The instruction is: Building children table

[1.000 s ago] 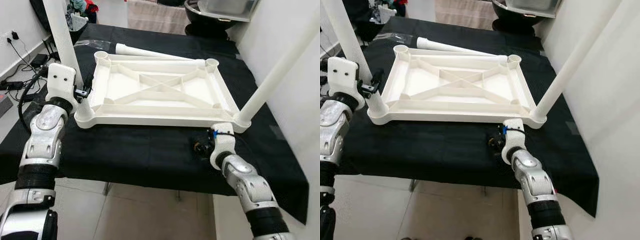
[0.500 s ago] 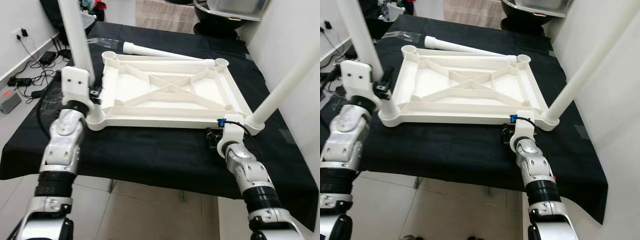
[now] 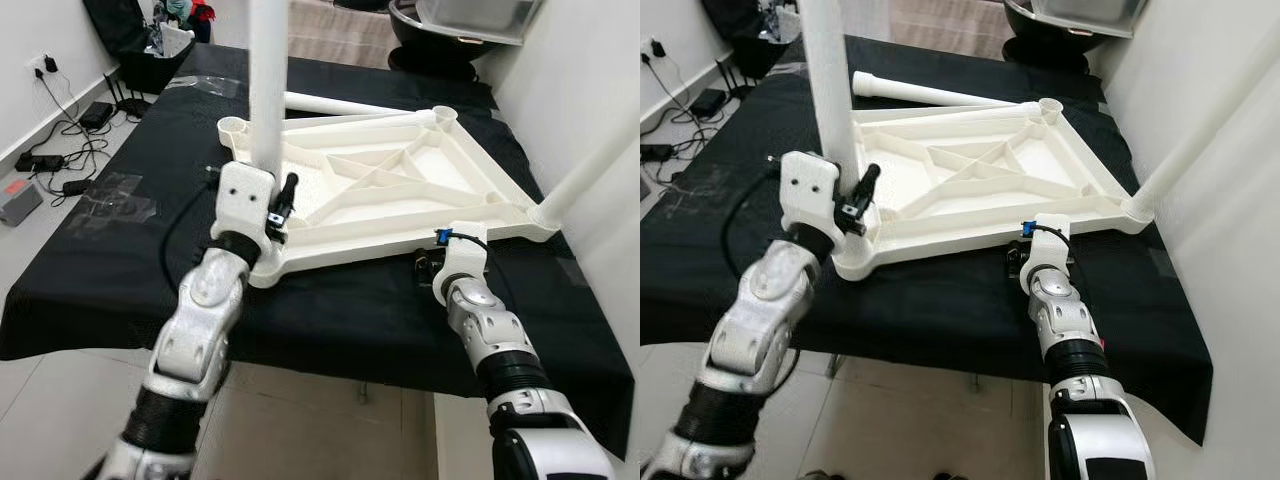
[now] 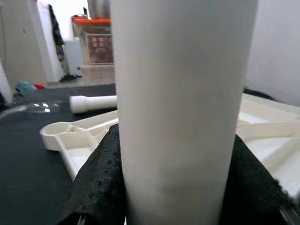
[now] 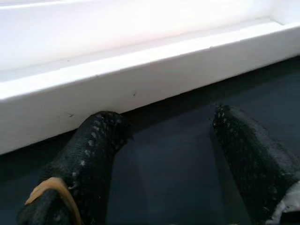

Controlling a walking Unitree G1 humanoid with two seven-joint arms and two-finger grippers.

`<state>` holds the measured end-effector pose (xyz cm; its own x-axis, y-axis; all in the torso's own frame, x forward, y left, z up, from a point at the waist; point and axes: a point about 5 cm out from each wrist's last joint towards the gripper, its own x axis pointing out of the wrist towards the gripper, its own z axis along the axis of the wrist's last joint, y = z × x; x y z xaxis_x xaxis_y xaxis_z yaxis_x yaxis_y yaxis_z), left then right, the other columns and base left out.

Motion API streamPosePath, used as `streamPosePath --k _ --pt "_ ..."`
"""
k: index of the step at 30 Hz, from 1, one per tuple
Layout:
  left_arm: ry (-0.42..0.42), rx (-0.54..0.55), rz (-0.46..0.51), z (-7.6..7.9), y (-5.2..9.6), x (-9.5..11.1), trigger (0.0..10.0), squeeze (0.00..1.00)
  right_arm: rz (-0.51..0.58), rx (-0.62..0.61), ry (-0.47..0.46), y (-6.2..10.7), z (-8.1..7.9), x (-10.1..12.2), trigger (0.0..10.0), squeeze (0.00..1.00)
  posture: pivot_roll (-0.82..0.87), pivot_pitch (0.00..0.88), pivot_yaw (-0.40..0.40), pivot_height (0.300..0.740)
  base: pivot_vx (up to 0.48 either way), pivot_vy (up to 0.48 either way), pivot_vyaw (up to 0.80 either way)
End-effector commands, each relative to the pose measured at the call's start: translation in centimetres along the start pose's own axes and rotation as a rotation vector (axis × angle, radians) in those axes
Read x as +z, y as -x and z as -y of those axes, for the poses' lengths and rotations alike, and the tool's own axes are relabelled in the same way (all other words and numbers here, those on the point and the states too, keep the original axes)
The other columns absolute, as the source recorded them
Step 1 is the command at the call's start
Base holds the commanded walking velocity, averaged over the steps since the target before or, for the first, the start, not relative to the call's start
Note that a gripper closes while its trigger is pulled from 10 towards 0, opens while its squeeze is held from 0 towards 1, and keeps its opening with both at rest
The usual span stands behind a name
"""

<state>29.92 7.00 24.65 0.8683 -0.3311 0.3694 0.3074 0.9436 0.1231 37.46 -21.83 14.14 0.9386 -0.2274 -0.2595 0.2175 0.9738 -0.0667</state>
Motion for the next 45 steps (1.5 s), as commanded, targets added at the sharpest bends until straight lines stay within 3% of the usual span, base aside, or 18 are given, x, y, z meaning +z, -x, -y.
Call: streamPosePath --k 1,2,3,7,8,18,19,25,29,30,35,41,45 --pt "0.034 -0.075 -0.013 2.1 0.2 0.2 10.0 0.0 -0.018 -0.013 -0.004 -0.1 0.3 -0.4 10.0 0.0 0.1 0.204 -0.105 0.74 0.0 0.0 0.0" --pt "0.034 -0.075 -0.013 2.1 0.2 0.2 10.0 0.0 -0.018 -0.013 -0.004 -0.1 0.3 -0.4 10.0 0.0 0.1 0.204 -0.105 0.74 0.0 0.0 0.0" --pt "0.084 -0.112 -0.025 4.4 0.7 0.6 10.0 0.0 0.021 -0.018 -0.014 -0.1 0.7 0.3 10.0 0.0 0.1 0.207 -0.099 0.74 0.0 0.0 0.0" --pt "0.137 -0.145 -0.044 6.0 1.3 0.8 10.0 0.0 0.054 -0.011 -0.046 0.0 1.0 0.8 10.0 0.0 0.09 0.206 -0.097 0.74 0.0 0.0 0.0" --pt "0.153 -0.158 -0.049 6.5 1.6 0.9 10.0 1.0 0.067 -0.004 -0.056 0.1 1.0 0.9 10.0 0.0 0.1 0.207 -0.096 0.74 0.0 0.0 0.0" --pt "0.153 -0.18 -0.094 7.1 2.7 0.4 10.0 1.0 0.134 0.013 -0.071 0.7 0.6 1.3 10.0 0.0 0.1 0.204 -0.089 0.74 0.0 0.0 0.0" --pt "0.145 -0.176 -0.109 7.0 2.8 0.1 10.0 0.0 0.169 0.012 -0.077 1.0 0.6 1.5 10.0 0.0 0.1 0.2 -0.087 0.74 0.0 0.0 0.0" --pt "0.104 -0.143 -0.144 5.6 3.3 -0.6 10.0 0.0 0.341 0.024 -0.156 2.7 1.0 3.0 10.0 0.0 0.09 0.19 -0.084 0.74 0.0 0.0 0.0" --pt "0.061 -0.139 -0.149 4.8 3.8 -1.2 10.0 0.0 0.406 0.019 -0.15 3.8 1.3 3.2 10.0 0.0 0.09 0.182 -0.083 0.74 0.0 0.0 0.0" --pt "0.016 -0.13 -0.15 4.0 4.6 -1.6 10.0 0.0 0.444 0.019 -0.133 5.0 1.3 3.1 10.0 0.0 0.09 0.169 -0.078 0.74 0.0 0.0 0.0" --pt "0.002 -0.121 -0.156 3.5 5.1 -1.9 10.0 0.0 0.454 0.024 -0.137 5.7 1.3 3.0 10.0 0.0 0.09 0.167 -0.077 0.74 0.0 0.0 0.0" --pt "-0.064 -0.066 -0.224 1.6 8.6 -3.3 10.0 0.0 0.481 0.032 -0.096 9.3 1.2 1.0 10.0 0.0 0.09 0.144 -0.071 0.74 0.0 0.0 0.0" --pt "-0.064 -0.031 -0.265 0.6 10.0 -3.9 10.0 0.0 0.456 0.062 -0.092 10.8 0.8 -0.2 10.0 0.0 0.08 0.135 -0.067 0.74 0.0 0.0 0.0"
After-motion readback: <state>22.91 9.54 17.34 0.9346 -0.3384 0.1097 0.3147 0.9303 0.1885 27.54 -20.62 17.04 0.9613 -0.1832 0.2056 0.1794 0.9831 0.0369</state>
